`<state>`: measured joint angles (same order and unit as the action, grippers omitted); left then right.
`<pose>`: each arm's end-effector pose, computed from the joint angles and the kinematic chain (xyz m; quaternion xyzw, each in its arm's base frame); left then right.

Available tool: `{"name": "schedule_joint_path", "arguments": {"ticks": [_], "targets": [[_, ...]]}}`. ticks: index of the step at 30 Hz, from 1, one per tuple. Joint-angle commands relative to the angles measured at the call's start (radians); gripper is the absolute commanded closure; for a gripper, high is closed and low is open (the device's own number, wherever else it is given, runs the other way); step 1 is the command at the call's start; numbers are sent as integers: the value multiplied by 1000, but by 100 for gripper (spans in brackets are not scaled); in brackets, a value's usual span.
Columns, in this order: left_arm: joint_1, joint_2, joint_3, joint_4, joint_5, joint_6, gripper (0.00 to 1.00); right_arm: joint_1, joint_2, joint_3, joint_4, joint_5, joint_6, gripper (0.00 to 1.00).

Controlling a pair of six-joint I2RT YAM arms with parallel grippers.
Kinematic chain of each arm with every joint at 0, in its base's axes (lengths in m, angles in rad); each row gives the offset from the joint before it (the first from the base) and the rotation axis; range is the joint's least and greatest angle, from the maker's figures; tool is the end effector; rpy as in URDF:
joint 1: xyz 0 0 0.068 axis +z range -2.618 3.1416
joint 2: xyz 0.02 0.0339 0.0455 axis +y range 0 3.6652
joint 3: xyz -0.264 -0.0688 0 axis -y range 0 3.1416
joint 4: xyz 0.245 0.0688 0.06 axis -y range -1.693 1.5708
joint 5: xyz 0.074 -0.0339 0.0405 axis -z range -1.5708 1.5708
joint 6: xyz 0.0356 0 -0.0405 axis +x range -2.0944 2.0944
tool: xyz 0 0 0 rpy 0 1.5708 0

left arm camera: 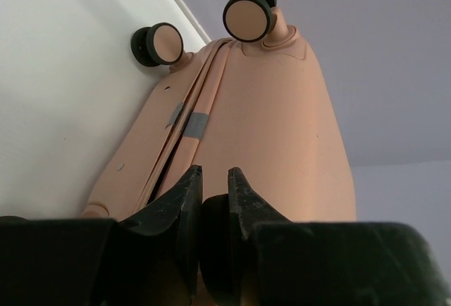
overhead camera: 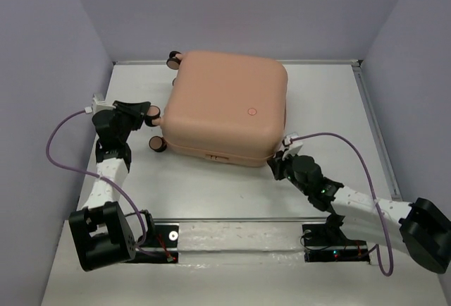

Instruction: Pack the luggage

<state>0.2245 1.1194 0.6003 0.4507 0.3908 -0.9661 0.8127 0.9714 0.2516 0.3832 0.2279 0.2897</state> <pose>0.2506 0.0433 0.2743 -0.2923 0.6679 -0.3749 0.5726 0.1416 0.1378 0.1792 -0.1459 0.7997 0.2221 0.5383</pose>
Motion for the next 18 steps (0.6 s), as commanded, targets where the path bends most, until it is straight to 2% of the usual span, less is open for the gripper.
{"name": "schedule_joint_path", "arguments": {"ticks": [1,2,3,4,5,6,7,8,9,10,11,13,16,18], "targets": [[-48,-55,-60,36,100,64,94,-4,27,26,313,-113,43,93],[-60,-58,-72,45,91,63,94,61,58,29,315,-137,107,93],[-77,-62,-100,58,86,53,94,138,90,56,310,-93,120,93],[-124,-69,-112,75,79,50,94,234,134,95,293,-17,118,93],[-152,-73,-123,82,47,47,94,381,261,151,210,161,89,93],[-175,-75,-135,94,33,43,94,407,262,217,154,221,85,93],[-200,-79,-160,117,26,27,94,407,383,341,61,252,85,93],[-200,-82,-171,124,29,23,94,407,416,372,57,276,86,93],[-201,-89,-190,128,31,20,94,335,424,379,62,268,82,93],[-200,-102,-197,129,33,21,94,265,388,365,63,199,106,93],[-201,-112,-203,129,43,21,94,194,356,336,121,19,136,93],[-205,-136,-217,129,49,15,94,88,272,281,198,-61,169,93],[-214,-144,-209,132,49,13,94,150,303,334,181,-72,164,93],[-220,-135,-203,140,51,9,94,224,368,371,180,18,143,93]]}}
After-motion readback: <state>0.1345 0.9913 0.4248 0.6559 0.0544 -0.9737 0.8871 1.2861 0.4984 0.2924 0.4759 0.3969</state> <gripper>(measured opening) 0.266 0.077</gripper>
